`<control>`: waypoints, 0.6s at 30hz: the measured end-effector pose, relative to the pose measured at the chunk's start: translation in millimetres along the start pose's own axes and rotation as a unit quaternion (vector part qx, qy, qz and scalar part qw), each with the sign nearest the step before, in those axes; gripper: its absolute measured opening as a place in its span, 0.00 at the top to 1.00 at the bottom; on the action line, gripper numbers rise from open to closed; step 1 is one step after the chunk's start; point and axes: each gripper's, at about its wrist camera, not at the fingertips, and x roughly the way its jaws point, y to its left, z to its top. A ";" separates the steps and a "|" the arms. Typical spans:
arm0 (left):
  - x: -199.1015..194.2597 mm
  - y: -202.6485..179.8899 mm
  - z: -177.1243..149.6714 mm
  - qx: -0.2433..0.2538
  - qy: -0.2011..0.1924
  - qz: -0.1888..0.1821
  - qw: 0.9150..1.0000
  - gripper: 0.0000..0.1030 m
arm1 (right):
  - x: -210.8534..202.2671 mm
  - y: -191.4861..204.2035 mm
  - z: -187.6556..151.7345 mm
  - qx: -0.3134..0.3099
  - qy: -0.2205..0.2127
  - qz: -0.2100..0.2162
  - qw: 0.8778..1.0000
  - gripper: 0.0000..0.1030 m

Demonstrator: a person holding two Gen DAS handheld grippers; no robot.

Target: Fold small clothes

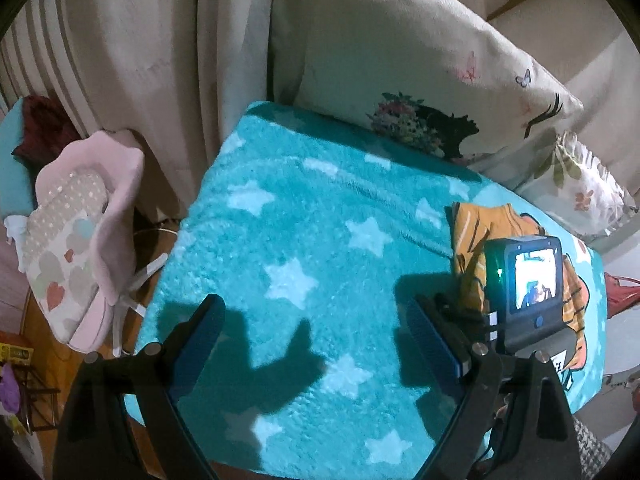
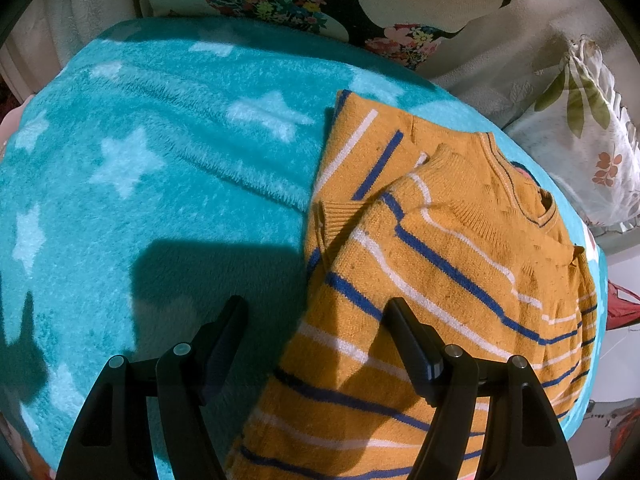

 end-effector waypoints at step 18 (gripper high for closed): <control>9.5 0.1 -2.0 -0.001 0.012 0.021 1.000 0.11 | -0.3 -0.1 -0.4 0.001 0.000 -0.001 1.000 0.25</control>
